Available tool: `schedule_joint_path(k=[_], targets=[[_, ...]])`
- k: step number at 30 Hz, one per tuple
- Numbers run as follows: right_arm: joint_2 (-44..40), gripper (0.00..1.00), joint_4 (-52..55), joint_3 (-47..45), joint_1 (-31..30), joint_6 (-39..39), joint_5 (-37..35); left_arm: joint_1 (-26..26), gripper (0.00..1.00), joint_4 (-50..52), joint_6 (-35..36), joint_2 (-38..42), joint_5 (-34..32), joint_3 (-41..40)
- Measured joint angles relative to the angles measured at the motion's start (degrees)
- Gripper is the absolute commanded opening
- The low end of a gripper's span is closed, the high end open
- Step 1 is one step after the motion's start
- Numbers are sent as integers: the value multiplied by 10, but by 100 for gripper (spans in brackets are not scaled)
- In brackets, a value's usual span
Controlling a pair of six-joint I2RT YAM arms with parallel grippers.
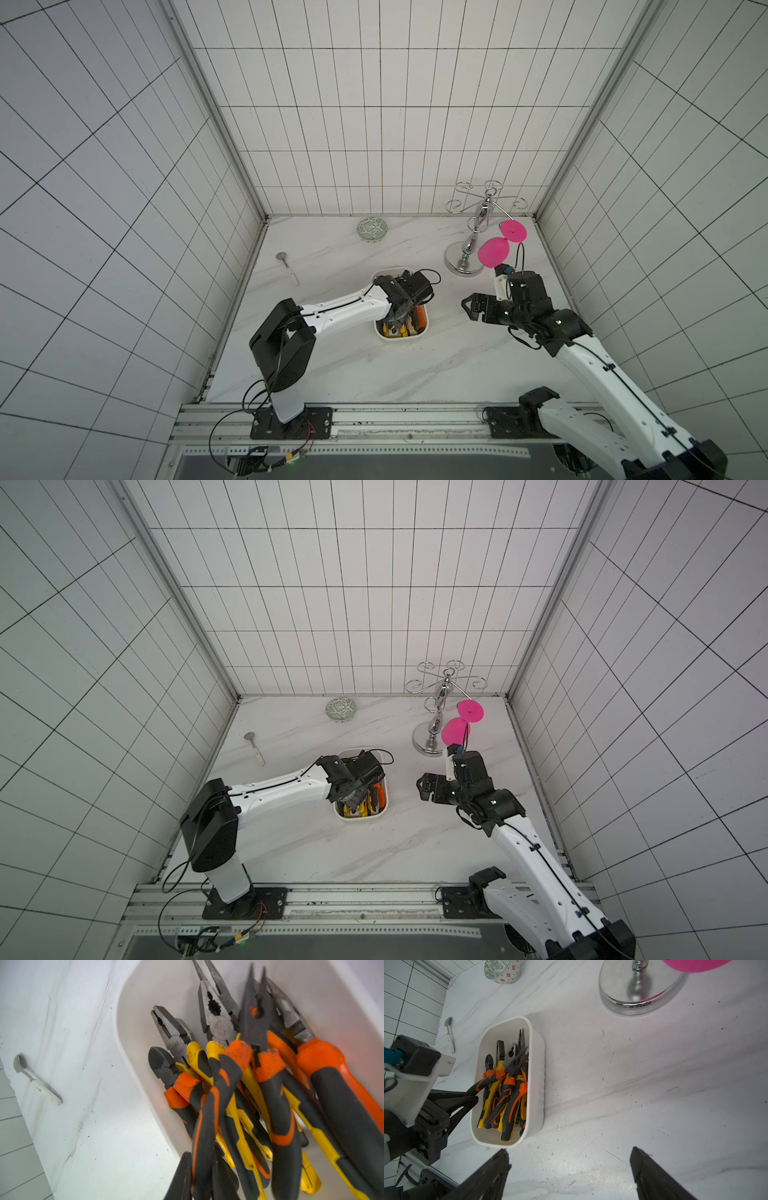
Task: Take the pliers out of the storage box
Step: Pick up the pliers from the storage box, then place the pliers at the center of the board.
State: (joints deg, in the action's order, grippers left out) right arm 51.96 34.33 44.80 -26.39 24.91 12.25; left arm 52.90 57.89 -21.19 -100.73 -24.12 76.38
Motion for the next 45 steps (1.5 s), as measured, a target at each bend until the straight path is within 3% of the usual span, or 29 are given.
schedule_joint_path(k=[6,14,18,22,28,35,45], targets=[[3,93,-4,0,0,21,20,0,0,-12,-17,26,4,-22],[33,89,-71,0,0,94,97,0,0,-103,-91,155,64,-105],[49,74,-125,0,0,140,140,0,0,-181,-129,200,107,-139],[65,50,-176,0,0,187,177,0,0,-254,-151,220,146,-160],[84,33,-231,-1,0,242,211,0,0,-325,-168,224,184,-174],[109,26,-274,-1,0,283,242,0,0,-370,-176,224,205,-174],[129,29,-303,-1,-3,315,264,4,0,-394,-178,202,216,-167]])
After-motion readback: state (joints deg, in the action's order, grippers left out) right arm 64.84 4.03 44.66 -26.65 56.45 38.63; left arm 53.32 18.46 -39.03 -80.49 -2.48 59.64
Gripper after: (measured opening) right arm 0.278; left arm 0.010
